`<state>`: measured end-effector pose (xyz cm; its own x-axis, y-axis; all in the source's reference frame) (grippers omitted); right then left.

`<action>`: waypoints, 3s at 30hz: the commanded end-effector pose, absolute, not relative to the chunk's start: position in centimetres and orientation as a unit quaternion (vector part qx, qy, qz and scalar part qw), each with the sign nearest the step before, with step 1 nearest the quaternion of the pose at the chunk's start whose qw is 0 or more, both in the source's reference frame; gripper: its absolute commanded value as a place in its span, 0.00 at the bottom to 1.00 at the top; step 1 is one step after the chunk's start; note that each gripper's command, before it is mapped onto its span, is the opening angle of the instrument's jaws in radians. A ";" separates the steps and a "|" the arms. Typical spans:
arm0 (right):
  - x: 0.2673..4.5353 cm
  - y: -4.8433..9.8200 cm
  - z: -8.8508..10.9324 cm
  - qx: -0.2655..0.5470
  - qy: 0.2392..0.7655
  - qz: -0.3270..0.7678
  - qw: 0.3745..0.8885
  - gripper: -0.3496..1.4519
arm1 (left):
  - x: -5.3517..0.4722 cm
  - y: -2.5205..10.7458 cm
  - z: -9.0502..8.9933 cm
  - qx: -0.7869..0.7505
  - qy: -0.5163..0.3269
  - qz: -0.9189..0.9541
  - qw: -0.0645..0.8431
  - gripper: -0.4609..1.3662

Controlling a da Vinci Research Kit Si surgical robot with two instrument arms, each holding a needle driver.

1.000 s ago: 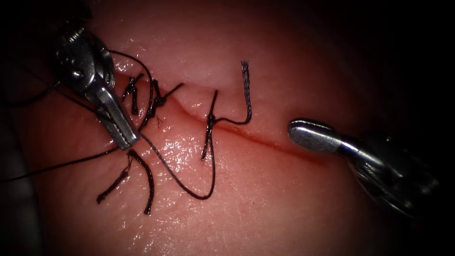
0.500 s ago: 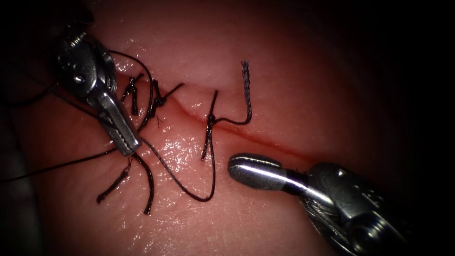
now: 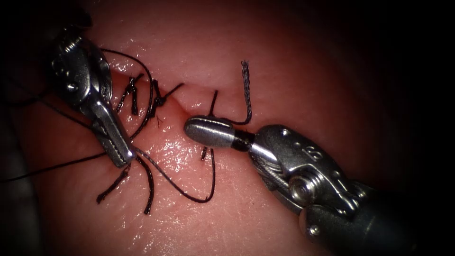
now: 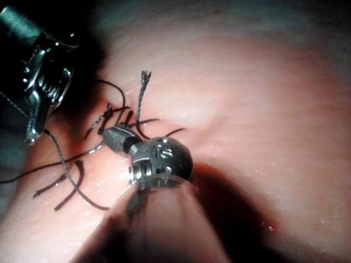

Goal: Wound Closure
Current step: Wrap the suture twice counter-clockwise around the right gripper

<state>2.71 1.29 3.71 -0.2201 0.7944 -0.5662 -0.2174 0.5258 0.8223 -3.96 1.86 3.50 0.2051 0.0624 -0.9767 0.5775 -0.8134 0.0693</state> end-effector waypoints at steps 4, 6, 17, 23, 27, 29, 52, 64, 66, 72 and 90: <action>2.78 1.2 3.8 0.235 0.659 0.407 0.587 0.00 | -4.01 2.0 3.5 0.750 0.189 -0.597 0.214 0.06; 2.81 1.2 3.8 0.245 0.663 0.390 0.590 0.00 | -4.02 2.1 3.4 0.753 0.175 -0.600 0.207 0.06; 2.91 1.1 3.7 0.238 0.695 0.298 0.609 0.00 | -4.39 2.3 3.6 0.759 0.123 -0.615 0.173 0.06; 2.94 1.1 3.7 0.230 0.704 0.286 0.608 0.00 | -4.61 2.2 3.8 0.759 0.106 -0.621 0.168 0.06; 2.88 1.1 3.6 0.226 0.722 0.288 0.587 0.00 | -4.61 2.2 4.0 0.754 0.107 -0.626 0.166 0.06; 2.83 1.1 3.6 0.224 0.734 0.289 0.573 0.00 | -4.58 2.2 4.1 0.751 0.103 -0.630 0.165 0.06; 2.64 1.1 3.5 0.141 0.771 0.401 0.475 0.00 | -4.52 1.8 4.2 0.749 0.084 -0.640 0.151 0.06; 2.63 1.0 3.5 0.101 0.727 0.504 0.455 0.00 | -4.43 1.6 4.1 0.744 0.078 -0.647 0.148 0.06; 2.63 1.0 3.5 0.098 0.714 0.524 0.454 0.00 | -4.42 1.5 4.1 0.744 0.078 -0.647 0.148 0.06; 2.65 0.9 3.6 0.080 0.680 0.587 0.432 0.00 | -4.36 1.5 4.0 0.743 0.077 -0.648 0.145 0.06; 2.47 0.7 3.6 0.007 0.618 0.683 0.390 0.50 | -4.45 1.4 3.6 0.731 0.031 -0.668 0.138 0.06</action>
